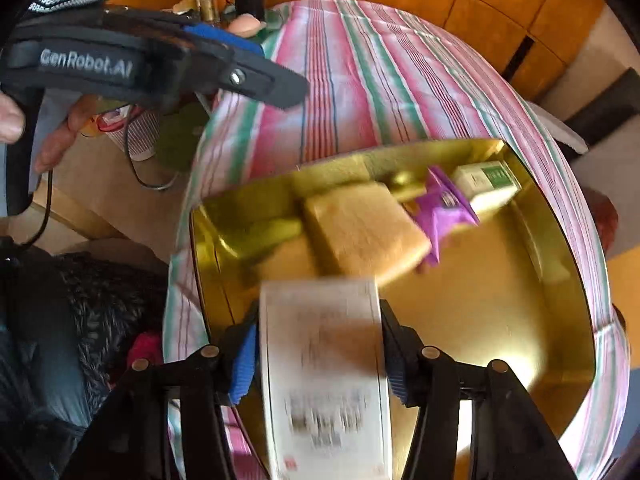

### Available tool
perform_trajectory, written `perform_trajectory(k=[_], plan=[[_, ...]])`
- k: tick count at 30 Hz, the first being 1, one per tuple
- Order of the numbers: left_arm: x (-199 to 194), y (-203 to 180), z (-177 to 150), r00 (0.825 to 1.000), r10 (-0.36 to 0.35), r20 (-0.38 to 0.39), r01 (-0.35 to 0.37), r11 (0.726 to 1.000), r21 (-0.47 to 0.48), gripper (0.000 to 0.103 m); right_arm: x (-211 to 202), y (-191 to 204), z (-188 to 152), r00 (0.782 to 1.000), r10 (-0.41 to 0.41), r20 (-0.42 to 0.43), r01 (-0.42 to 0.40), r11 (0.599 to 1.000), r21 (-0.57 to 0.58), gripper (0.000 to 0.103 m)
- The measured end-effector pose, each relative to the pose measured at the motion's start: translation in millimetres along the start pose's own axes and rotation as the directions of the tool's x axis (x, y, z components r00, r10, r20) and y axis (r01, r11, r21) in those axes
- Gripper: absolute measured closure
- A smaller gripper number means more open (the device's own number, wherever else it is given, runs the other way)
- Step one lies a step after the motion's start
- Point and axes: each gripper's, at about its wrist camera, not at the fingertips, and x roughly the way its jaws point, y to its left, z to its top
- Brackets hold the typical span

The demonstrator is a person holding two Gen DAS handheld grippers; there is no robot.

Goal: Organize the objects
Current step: 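Carry the white medicine box with the right tool into the gold tray and release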

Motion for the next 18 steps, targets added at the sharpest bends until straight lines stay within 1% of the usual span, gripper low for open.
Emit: perform_trajectory(k=[2, 3, 4, 6, 8, 10, 12, 15, 16, 18], plan=[[0, 0, 0, 1.000, 0.002, 0.001, -0.002, 1.000, 0.002, 0.029, -2, -4, 2, 0.999, 0.032, 0.035, -0.034, 0.999, 0.041, 0.045], [-1, 0, 0, 1.000, 0.002, 0.002, -0.002, 1.000, 0.003, 0.029, -4, -5, 2, 0.997, 0.063, 0.051, -0.067, 0.996, 0.064, 0.042], [-1, -1, -1, 1.000, 0.001, 0.001, -0.001, 1.000, 0.006, 0.029, -5, -6, 1, 0.995, 0.083, 0.062, -0.088, 0.993, 0.084, 0.041], [0, -3, 0, 1.000, 0.001, -0.002, -0.001, 1.000, 0.013, 0.029, -6, -8, -1, 0.992, 0.102, 0.073, -0.110, 0.987, 0.117, 0.041], [-1, -7, -2, 1.000, 0.003, 0.000, -0.003, 1.000, 0.022, 0.029, -5, -11, -3, 0.991, 0.102, 0.084, -0.113, 0.983, 0.147, 0.039], [-3, -10, -2, 1.000, 0.007, 0.008, -0.007, 0.999, 0.035, 0.029, -6, -15, -6, 0.991, 0.094, 0.099, -0.112, 0.975, 0.190, 0.034], [-6, -15, -2, 1.000, 0.014, 0.022, -0.015, 0.998, 0.053, 0.029, -12, -20, -10, 0.988, 0.076, 0.134, -0.106, 0.967, 0.230, 0.022], [-10, -20, -3, 0.999, 0.017, 0.031, -0.019, 0.997, 0.072, 0.029, -29, -21, -21, 0.986, 0.015, 0.169, -0.065, 0.954, 0.291, 0.018], [-10, -23, -4, 0.999, 0.014, 0.030, -0.016, 0.997, 0.079, 0.029, -39, -20, -34, 0.984, -0.004, 0.178, -0.052, 0.950, 0.308, 0.018], [-11, -26, -4, 0.999, 0.014, 0.034, -0.017, 0.996, 0.087, 0.029, -51, -18, -41, 0.979, -0.064, 0.196, -0.009, 0.936, 0.353, 0.016]])
